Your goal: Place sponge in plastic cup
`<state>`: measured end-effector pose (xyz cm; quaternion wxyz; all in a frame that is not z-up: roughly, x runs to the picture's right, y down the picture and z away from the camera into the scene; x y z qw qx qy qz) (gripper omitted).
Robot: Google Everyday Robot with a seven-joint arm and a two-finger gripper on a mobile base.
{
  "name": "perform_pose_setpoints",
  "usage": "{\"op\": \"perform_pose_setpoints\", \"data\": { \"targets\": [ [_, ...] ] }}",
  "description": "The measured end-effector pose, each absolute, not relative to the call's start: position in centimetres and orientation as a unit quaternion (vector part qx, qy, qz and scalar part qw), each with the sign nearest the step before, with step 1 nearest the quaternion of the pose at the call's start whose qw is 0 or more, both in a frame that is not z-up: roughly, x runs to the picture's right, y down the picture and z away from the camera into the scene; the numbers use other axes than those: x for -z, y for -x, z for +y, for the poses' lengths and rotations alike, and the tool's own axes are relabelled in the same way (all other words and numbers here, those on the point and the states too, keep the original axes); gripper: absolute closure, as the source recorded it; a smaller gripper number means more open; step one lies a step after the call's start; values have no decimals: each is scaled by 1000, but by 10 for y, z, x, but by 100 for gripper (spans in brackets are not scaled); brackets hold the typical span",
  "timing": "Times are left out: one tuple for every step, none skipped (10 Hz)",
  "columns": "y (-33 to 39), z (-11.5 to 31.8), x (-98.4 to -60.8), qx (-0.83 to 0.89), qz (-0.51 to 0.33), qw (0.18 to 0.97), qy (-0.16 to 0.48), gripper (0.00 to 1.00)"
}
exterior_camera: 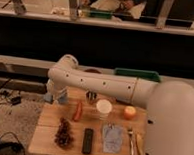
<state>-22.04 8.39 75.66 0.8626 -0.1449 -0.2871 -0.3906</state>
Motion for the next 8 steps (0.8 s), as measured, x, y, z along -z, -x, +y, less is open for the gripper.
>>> {"op": "perform_pose_setpoints", "data": {
  "targets": [
    [222, 84, -762, 389, -288, 863, 147, 100],
    [221, 81, -769, 390, -287, 863, 148, 100],
    [220, 78, -773, 390, -285, 863, 148, 100],
    [219, 75, -775, 391, -283, 863, 148, 100],
    [219, 71, -777, 393, -281, 863, 149, 100],
    [218, 69, -778, 393, -278, 864, 149, 100],
    [215, 67, -778, 393, -276, 864, 150, 100],
    [212, 66, -780, 392, -273, 865, 152, 100]
  ]
}}
